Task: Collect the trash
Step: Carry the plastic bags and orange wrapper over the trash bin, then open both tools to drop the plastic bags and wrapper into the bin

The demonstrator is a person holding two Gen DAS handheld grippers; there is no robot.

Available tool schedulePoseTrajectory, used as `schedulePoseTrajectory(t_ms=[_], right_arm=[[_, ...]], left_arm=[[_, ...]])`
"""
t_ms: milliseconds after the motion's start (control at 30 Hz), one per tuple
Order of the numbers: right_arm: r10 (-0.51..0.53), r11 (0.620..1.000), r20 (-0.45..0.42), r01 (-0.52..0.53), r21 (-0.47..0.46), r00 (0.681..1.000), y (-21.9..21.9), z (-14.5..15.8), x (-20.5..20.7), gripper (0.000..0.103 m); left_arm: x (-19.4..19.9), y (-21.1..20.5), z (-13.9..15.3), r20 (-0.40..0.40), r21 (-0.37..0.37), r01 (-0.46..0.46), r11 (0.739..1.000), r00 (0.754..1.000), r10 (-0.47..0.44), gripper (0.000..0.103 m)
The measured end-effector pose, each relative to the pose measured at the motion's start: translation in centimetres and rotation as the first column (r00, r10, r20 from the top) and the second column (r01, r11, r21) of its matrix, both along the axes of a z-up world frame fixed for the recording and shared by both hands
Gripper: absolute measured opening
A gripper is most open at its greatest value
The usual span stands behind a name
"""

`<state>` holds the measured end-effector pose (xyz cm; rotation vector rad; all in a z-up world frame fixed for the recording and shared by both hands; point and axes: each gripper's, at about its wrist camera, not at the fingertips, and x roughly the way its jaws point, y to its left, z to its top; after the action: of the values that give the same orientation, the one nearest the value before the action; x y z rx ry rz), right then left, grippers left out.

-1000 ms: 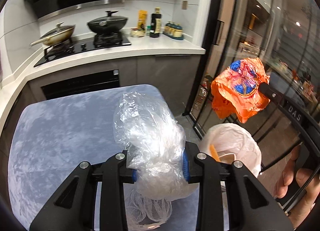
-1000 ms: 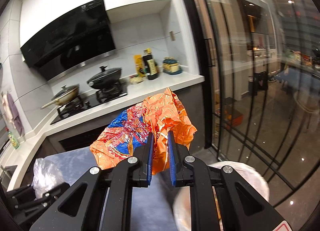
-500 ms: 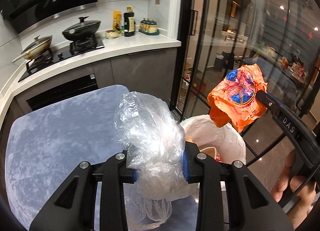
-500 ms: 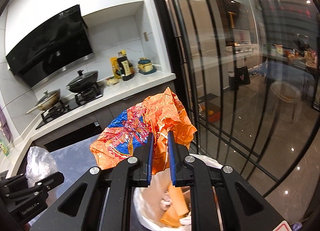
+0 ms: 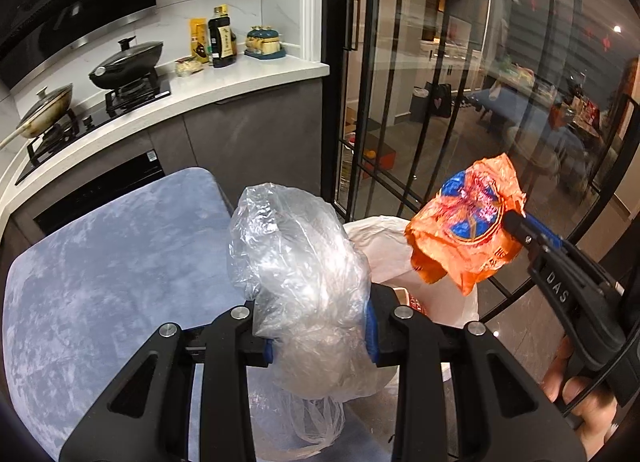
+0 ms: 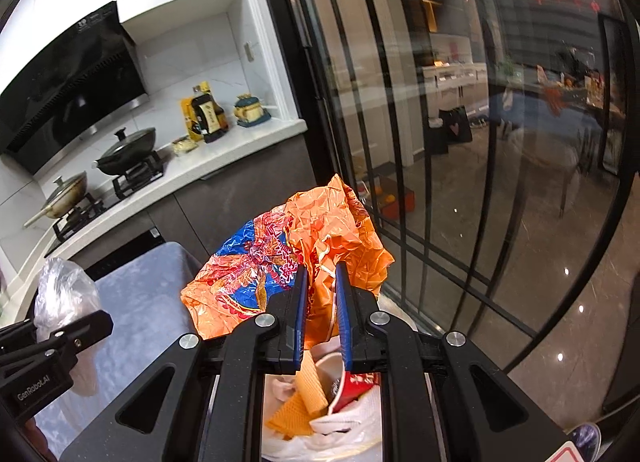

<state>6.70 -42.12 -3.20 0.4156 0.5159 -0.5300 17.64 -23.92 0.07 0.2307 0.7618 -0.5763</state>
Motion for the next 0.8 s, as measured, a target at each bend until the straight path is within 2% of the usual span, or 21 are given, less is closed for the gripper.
schedulePoseTrajectory(t_ms=[800], right_arm=[[-0.026, 0.997, -0.115, 0.035, 0.075, 0.993, -2.3, -5.6, 0.4, 0.013]], left_arm=[[0.8, -6.7, -4.6, -0.074, 0.060, 0.072, 0.996, 0.995, -0.068, 0.032]])
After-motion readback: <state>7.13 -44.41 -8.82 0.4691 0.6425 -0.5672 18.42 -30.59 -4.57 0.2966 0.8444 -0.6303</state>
